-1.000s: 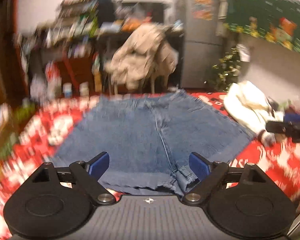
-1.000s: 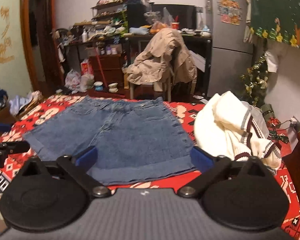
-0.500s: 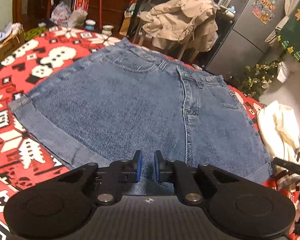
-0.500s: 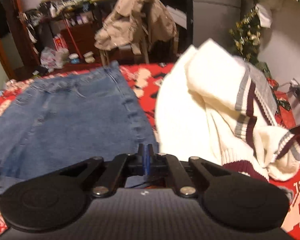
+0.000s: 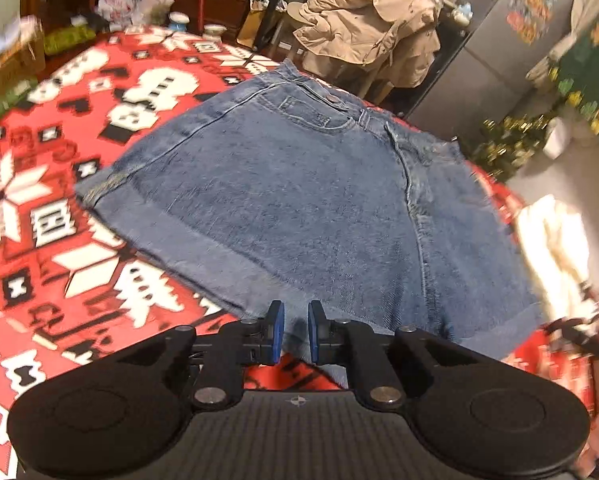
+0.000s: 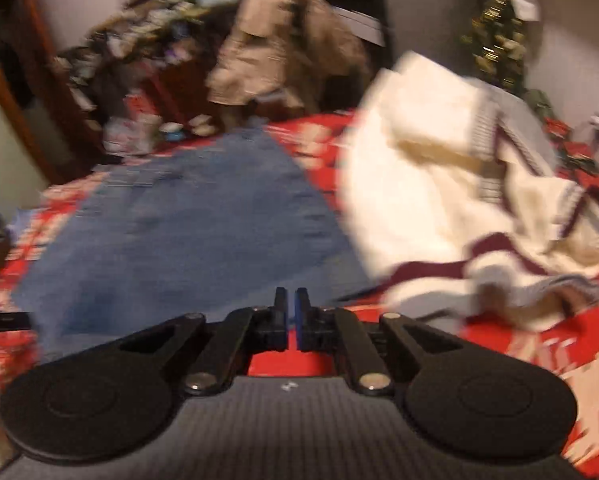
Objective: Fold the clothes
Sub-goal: 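Close the left gripper on the rolled hem of one shorts leg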
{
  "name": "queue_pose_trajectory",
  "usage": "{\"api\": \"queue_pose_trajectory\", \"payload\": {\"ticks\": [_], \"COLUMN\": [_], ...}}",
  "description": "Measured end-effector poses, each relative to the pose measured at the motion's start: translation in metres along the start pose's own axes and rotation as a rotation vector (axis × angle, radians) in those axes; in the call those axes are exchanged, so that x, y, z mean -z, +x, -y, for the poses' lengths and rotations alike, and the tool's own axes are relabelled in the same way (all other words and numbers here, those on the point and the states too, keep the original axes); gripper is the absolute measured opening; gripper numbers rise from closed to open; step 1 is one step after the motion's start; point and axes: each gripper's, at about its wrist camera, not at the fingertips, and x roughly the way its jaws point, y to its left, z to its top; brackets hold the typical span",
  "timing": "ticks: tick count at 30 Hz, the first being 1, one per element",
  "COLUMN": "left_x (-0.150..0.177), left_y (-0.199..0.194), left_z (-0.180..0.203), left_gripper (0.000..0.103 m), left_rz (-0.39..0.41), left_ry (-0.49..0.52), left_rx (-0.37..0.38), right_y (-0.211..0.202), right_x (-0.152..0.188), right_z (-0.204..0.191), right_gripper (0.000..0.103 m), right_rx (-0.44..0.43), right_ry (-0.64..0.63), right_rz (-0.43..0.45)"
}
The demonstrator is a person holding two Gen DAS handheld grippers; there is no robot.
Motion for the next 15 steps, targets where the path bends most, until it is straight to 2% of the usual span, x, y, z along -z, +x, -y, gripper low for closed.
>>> {"api": "queue_pose_trajectory", "payload": {"ticks": [3,7,11,15], "left_x": [-0.003,-0.006,-0.014,-0.025], "left_y": [-0.006,-0.014,-0.021,-0.025], "left_z": [-0.026,-0.050,-0.079,-0.107], "left_gripper": [0.011,0.011,0.013,0.034], "left_rz": [-0.028,-0.039,-0.023,0.006], "left_ry": [-0.087,-0.149,-0.255,-0.375], "left_rx": [0.077,0.086,0.113,0.143], "right_y": [-0.006,0.011,0.028,0.047], "right_x": [0.008,0.022,0.036,0.052], "right_z": [-0.049,-0.112,-0.174,-0.213], "right_gripper": [0.009,0.010,0.011,0.011], "right_rx": [-0.084,-0.166,-0.248,-0.268], "right_ry": [-0.069,-0.149,-0.230,-0.264], "right_rz": [0.003,-0.018,-0.039,-0.067]}}
